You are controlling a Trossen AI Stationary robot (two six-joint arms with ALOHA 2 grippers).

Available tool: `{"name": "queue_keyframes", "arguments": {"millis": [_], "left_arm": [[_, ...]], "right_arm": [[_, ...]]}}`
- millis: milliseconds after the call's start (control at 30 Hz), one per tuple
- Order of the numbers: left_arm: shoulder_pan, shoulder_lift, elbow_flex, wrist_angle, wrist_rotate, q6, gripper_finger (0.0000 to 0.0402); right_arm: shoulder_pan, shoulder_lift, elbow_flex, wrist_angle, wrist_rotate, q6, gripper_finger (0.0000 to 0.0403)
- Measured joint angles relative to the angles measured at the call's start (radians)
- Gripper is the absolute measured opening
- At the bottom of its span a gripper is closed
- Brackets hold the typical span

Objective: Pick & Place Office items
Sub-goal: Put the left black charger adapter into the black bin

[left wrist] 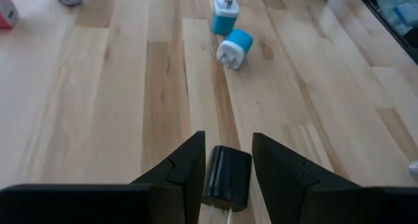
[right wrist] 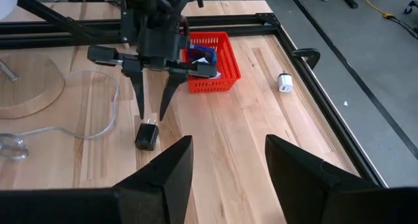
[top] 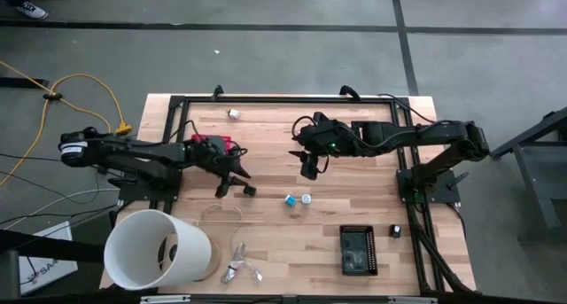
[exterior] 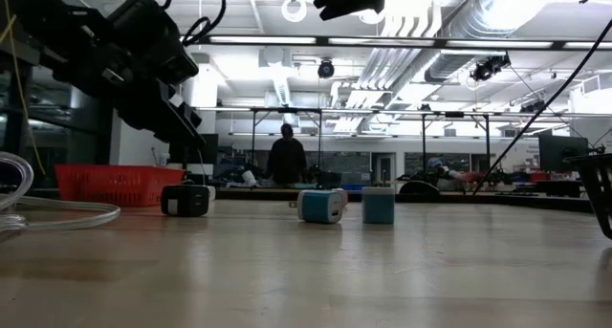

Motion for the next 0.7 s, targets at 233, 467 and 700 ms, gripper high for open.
{"name": "queue_keyframes", "arguments": {"millis": [233, 467, 700], "left_arm": [[-0.023, -0.003, 0.031, -0.048, -0.037, -0.004, 0.0122], [-0.059, -0.003, 0.193, -0.378, -0.142, 0.056, 0.0122], [-0.125, 0.045, 0.293, -0.570, -0.225, 0.065, 0.0122]], "right_arm": [[0.000, 0.000, 0.000, 0.002, 0.000, 0.000, 0.0178], [0.000, 0.000, 0.000, 0.002, 0.000, 0.000, 0.0178], [0.000, 0.000, 0.000, 0.002, 0.000, 0.000, 0.0178]]}}
